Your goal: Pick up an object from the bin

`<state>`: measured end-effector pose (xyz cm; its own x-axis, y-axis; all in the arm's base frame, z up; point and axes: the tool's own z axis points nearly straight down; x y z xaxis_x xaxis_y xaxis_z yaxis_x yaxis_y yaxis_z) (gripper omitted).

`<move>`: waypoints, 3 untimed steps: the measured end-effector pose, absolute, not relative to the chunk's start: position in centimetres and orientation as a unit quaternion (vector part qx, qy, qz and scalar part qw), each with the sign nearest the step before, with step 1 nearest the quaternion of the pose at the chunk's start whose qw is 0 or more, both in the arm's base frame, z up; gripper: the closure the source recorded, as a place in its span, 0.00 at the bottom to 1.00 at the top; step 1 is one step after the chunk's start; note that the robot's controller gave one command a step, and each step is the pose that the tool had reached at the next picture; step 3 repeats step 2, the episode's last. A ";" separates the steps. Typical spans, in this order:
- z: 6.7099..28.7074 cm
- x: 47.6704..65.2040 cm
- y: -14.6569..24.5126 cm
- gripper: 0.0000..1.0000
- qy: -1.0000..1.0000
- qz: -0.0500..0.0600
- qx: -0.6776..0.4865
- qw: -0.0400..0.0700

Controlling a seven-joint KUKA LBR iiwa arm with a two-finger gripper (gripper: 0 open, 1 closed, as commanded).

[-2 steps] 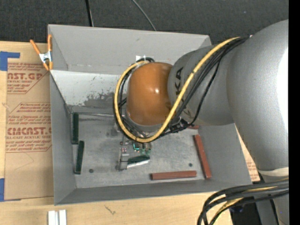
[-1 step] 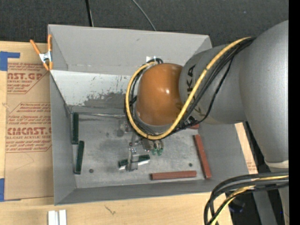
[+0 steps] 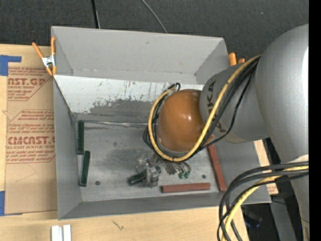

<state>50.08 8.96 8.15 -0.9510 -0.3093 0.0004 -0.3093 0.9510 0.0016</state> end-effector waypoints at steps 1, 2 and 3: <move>8.1 50.1 9.0 1.00 -0.988 -0.001 0.157 0.000; 20.2 49.7 6.9 1.00 -0.991 0.000 0.135 -0.001; 20.2 49.7 6.9 1.00 -0.991 0.000 0.135 -0.001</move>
Offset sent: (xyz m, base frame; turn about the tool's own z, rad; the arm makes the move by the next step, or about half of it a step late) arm -0.0041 -0.0215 0.1205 0.0441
